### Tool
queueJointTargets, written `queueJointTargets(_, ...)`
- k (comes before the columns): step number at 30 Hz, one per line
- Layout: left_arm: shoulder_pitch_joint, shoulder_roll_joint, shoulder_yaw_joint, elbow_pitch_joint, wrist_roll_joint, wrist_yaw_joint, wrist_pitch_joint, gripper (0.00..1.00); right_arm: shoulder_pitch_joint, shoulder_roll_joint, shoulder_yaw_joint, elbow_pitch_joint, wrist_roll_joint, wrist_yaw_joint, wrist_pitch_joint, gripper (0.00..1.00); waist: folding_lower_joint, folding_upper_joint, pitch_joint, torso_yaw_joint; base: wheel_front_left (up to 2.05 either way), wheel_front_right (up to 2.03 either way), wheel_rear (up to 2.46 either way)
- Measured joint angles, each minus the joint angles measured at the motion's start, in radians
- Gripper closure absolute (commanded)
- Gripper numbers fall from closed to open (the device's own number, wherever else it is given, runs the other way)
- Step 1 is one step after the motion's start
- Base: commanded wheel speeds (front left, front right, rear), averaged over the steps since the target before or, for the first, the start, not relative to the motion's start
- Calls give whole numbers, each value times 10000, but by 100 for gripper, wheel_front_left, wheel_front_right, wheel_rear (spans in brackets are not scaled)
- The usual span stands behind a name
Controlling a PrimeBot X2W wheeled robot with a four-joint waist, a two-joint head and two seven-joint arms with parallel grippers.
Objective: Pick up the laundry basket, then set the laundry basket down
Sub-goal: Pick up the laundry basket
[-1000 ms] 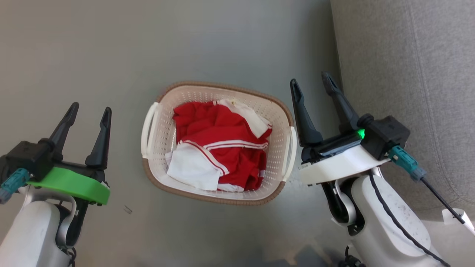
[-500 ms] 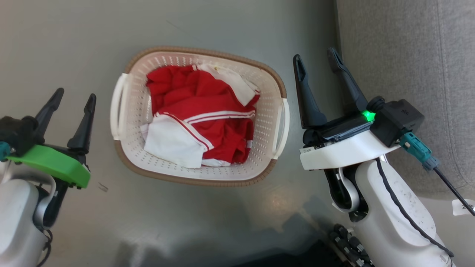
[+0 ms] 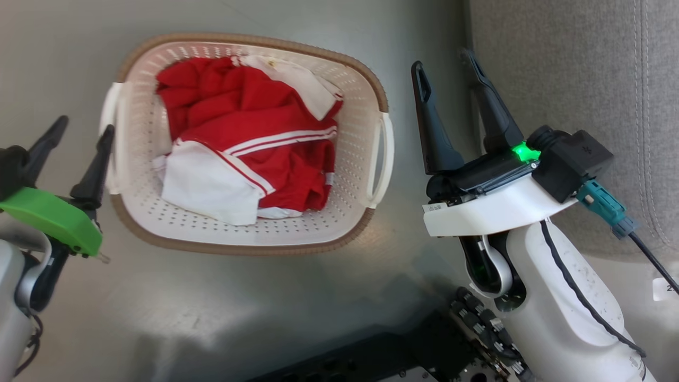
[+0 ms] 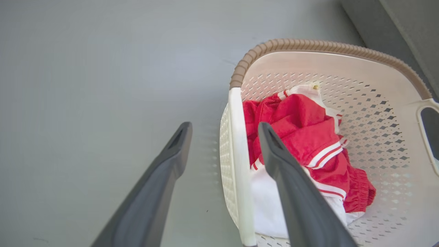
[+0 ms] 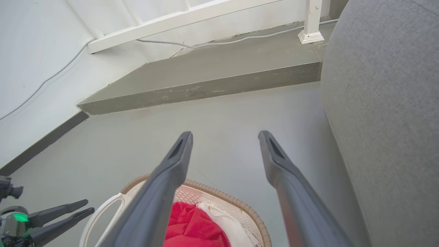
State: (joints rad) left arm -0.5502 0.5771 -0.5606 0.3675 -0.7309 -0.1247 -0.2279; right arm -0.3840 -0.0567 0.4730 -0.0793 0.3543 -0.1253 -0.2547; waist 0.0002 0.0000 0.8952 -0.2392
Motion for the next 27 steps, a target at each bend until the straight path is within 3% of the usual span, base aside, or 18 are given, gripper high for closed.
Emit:
queueJointTargets(11, -565, 723, -832, 546, -644, 2, 437, 0, -35, 10, 169, -270, 257, 0, 0, 0, 0, 0, 685, -589, 0, 0, 0)
queueJointTargets(18, -965, 878, -1363, 800, -1093, 0, 644, 1, -144, 33, 244, -288, 328, 0, 0, 0, -1, 0, 972, -894, 0, 0, 0)
queueJointTargets(19, -1023, 878, -1448, 823, -1139, 0, 652, 18, -154, 33, 242, -288, 330, 0, 0, 0, -1, 0, 992, -923, 0, 0, 0)
queueJointTargets(20, -1089, 878, -1503, 848, -1193, 2, 692, 43, -160, 33, 244, -288, 332, 0, 0, 0, -1, 0, 1008, -944, 0, 0, 0)
queueJointTargets(21, -1163, 878, -1538, 876, -1223, 0, 692, 56, -163, 33, 244, -288, 334, 0, 0, 0, -1, 0, 1019, -962, 0, 0, 0)
queueJointTargets(24, -1350, 878, -1597, 1016, -1304, 0, 692, 76, -165, 36, 244, -288, 345, 0, 0, 0, -1, 0, 1031, -988, 0, 0, 0)
queueJointTargets(25, -1384, 874, -1634, 1039, -1358, -10, 690, 100, -166, 38, 244, -288, 345, 0, 0, 0, -1, 0, 1030, -991, 0, 0, 0)
queueJointTargets(27, -1496, 780, -1693, 1116, -1735, -19, 685, 100, -169, 44, 244, -282, 345, 0, 0, 0, -1, 0, 1014, -991, 0, 0, 0)
